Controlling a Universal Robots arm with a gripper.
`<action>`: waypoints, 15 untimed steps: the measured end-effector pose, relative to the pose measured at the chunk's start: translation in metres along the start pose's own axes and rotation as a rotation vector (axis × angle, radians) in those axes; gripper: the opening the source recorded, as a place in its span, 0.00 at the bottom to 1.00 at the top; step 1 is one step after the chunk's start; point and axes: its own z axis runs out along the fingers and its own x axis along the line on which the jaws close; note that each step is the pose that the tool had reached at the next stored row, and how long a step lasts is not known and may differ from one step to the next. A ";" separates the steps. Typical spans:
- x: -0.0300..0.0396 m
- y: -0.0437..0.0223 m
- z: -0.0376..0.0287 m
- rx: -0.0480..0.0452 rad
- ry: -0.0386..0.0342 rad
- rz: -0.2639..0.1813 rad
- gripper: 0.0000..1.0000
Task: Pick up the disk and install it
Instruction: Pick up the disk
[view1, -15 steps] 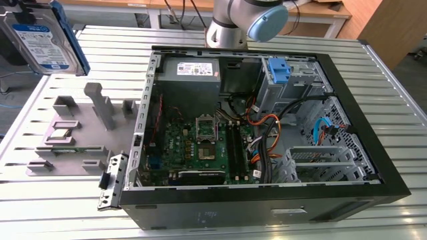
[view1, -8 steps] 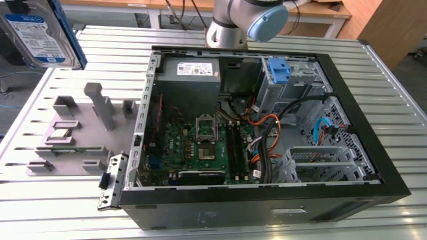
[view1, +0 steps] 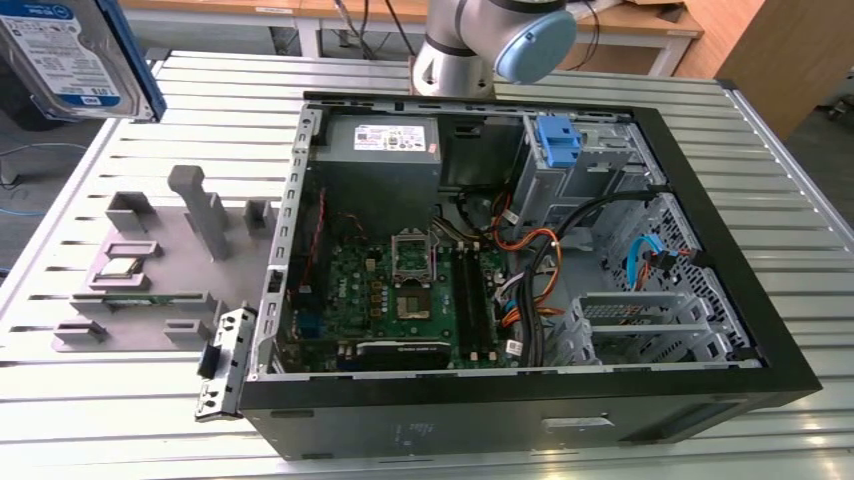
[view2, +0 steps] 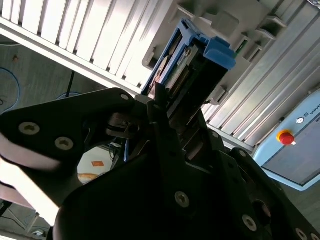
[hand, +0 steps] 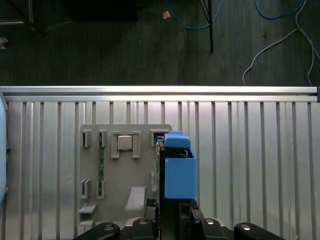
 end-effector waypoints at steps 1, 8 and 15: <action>-0.0001 0.0001 -0.0027 0.0001 -0.0001 0.000 0.35; -0.0010 0.0005 -0.0200 0.0000 0.0000 0.000 0.35; -0.0013 0.0007 -0.0251 0.0002 -0.0001 0.000 0.35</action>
